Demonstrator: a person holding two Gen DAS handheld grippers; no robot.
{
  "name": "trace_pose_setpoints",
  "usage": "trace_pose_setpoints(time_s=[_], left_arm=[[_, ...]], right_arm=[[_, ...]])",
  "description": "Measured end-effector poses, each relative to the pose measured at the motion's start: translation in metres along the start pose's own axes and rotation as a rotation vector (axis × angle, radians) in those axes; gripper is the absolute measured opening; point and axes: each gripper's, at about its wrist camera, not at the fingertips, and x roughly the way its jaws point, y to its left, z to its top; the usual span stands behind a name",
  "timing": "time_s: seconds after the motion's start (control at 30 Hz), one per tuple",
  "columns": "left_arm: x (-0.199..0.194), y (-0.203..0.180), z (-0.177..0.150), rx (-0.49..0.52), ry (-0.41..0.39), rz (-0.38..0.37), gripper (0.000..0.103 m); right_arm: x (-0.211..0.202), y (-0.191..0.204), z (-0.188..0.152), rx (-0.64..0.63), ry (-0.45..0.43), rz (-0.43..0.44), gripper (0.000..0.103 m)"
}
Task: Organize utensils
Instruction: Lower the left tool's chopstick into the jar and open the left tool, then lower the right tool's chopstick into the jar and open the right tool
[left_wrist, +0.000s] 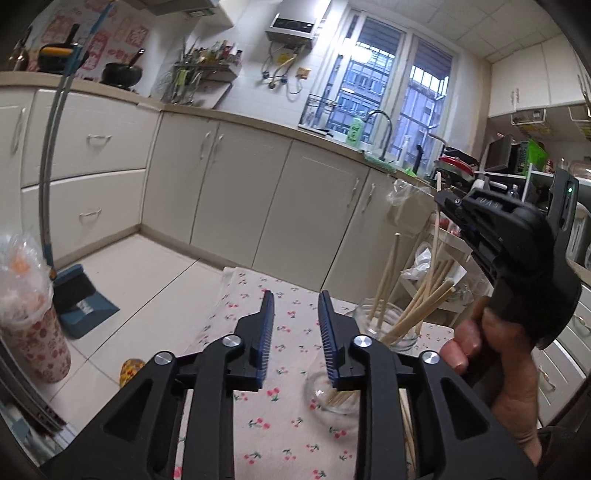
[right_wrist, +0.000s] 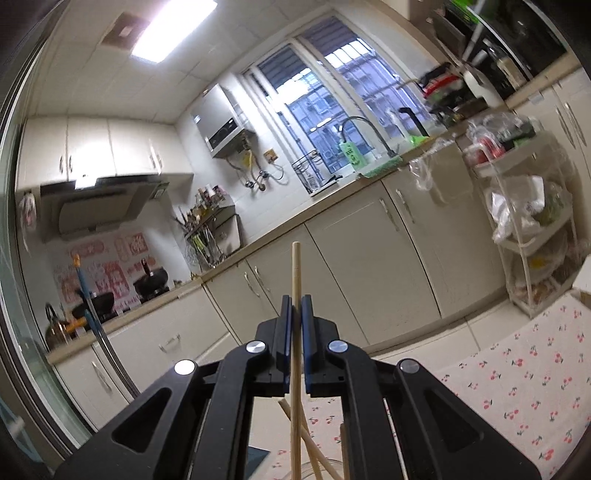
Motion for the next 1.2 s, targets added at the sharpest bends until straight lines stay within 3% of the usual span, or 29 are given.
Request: trace_pose_setpoints(time_s=[0.4, 0.77, 0.87, 0.93, 0.97, 1.07, 1.2], left_arm=[[0.001, 0.001, -0.006, -0.022, 0.027, 0.013, 0.044], [-0.003, -0.007, -0.003, -0.023, 0.035, 0.008, 0.051], [-0.005, -0.006, -0.003, -0.029, 0.039, 0.008, 0.054], [-0.008, -0.006, -0.003, -0.036, 0.047, 0.01, 0.056], [-0.009, -0.005, -0.004, -0.039, 0.05, 0.009, 0.056], [-0.013, -0.006, -0.007, -0.036, 0.064, 0.012, 0.057], [-0.015, -0.003, -0.009, -0.051, 0.081, 0.019, 0.059]], right_arm=[[-0.015, -0.001, -0.023, -0.109, 0.039, -0.011, 0.006], [-0.043, 0.003, -0.018, -0.155, 0.056, -0.011, 0.006], [-0.06, -0.005, -0.011, -0.13, 0.059, -0.026, 0.015], [-0.071, -0.015, -0.005, -0.098, 0.063, -0.052, 0.029], [-0.075, -0.02, -0.004, -0.086, 0.07, -0.062, 0.03], [-0.08, -0.033, -0.004, -0.024, 0.174, -0.078, 0.031], [-0.071, -0.035, -0.036, 0.062, 0.426, -0.02, 0.031]])
